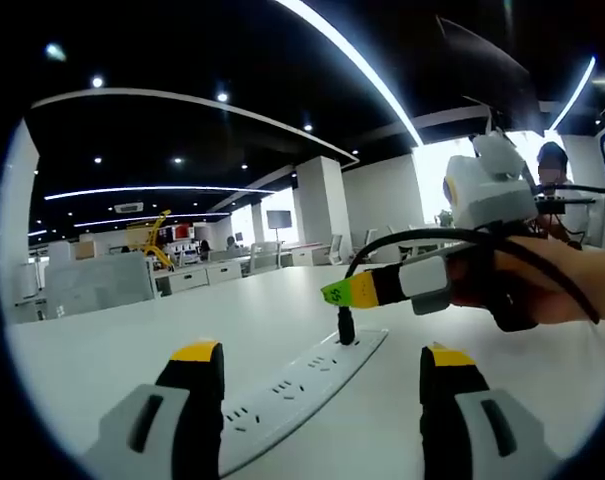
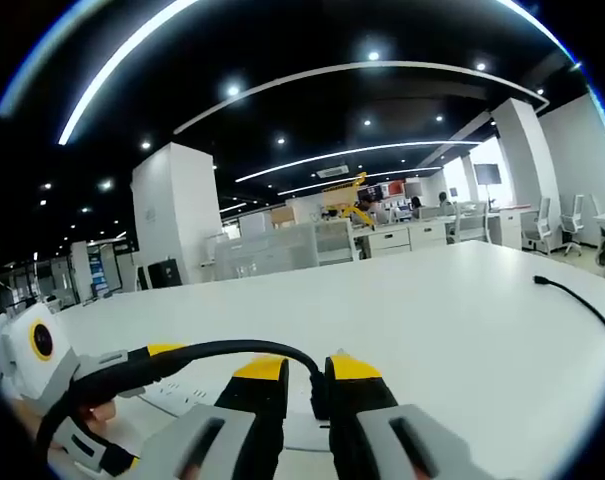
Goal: Locate the USB plug end of the data cable currently connected to the USB port on the desk. Grip the plug, withdraw it from the port, and place it onto the desktop.
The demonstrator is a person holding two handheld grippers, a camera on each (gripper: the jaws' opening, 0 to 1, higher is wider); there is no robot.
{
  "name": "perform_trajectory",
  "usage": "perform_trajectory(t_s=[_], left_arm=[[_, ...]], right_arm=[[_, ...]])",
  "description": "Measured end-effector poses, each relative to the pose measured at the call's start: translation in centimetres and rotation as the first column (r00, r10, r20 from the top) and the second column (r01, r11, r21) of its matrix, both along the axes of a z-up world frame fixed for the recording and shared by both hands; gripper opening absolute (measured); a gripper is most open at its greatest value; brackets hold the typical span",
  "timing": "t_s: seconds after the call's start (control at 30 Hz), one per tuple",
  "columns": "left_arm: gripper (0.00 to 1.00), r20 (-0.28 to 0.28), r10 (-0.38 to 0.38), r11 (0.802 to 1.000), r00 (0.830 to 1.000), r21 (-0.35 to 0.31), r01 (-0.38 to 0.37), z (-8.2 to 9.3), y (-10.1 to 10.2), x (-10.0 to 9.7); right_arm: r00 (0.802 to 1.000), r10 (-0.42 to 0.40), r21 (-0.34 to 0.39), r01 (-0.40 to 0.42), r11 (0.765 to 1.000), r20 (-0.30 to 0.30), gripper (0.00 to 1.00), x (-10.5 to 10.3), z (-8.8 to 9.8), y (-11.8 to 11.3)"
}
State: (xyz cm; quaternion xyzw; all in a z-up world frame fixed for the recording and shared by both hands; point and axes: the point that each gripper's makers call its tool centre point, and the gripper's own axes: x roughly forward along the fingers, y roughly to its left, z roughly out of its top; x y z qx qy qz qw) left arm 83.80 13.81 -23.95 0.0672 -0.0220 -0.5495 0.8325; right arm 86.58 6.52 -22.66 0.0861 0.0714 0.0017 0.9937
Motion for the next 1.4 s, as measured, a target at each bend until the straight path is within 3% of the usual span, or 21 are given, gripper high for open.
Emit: perform_trajectory(t_s=[0.47, 1.03, 1.3, 1.4], left_arm=[[0.80, -0.017, 0.000, 1.000, 1.000, 0.001, 0.000, -0.27, 0.05, -0.12], [0.80, -0.018, -0.004, 1.000, 1.000, 0.006, 0.004, -0.35, 0.00, -0.25], [0.80, -0.021, -0.005, 1.000, 1.000, 0.004, 0.005, -0.32, 0.06, -0.32], [0.80, -0.022, -0.006, 1.000, 1.000, 0.003, 0.006, -0.30, 0.06, -0.33]], right_arm=[[1.000, -0.012, 0.006, 0.012, 1.000, 0.004, 0.17, 0.53, -0.15, -0.26], [1.000, -0.014, -0.040, 0.014, 0.999, -0.008, 0.14, 0.79, -0.26, -0.24], [1.000, -0.020, -0.086, 0.019, 0.996, -0.013, 0.11, 0.69, -0.31, -0.21], [0.999, -0.028, -0.181, 0.024, 0.983, -0.020, 0.08, 0.57, -0.20, -0.33]])
